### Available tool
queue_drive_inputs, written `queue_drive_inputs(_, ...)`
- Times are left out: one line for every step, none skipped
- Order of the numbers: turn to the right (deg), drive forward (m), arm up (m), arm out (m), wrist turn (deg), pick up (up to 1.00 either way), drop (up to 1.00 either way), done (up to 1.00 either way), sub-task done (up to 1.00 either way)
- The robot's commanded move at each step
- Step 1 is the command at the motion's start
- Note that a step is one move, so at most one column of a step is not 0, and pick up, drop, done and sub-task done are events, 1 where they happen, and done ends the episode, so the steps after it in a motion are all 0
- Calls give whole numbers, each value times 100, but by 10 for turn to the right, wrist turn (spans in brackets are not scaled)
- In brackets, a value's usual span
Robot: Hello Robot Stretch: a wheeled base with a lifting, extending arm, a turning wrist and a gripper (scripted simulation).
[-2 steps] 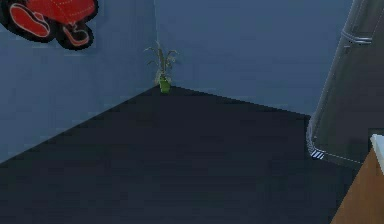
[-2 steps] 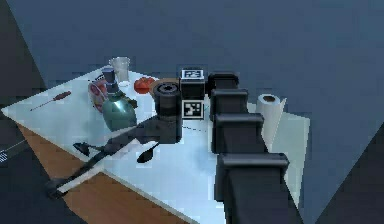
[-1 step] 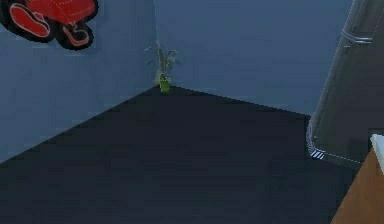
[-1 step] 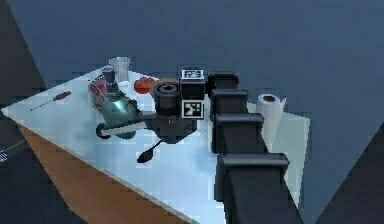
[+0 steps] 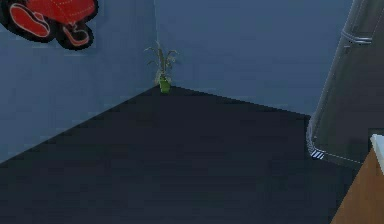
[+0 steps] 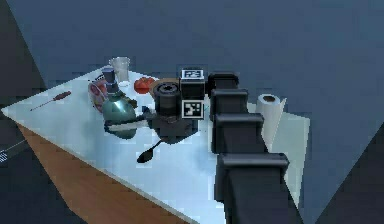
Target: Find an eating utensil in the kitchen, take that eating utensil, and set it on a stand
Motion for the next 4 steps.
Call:
queue_drive_inputs(0, 0, -14, 0, 0, 0, 0, 0, 0)
queue_drive_inputs(0, 0, 0, 0, 0, 100, 0, 0, 0)
queue_drive_inputs(0, 0, 10, 0, 0, 0, 0, 0, 0)
queue_drive_inputs(0, 0, 4, 0, 0, 0, 0, 0, 0)
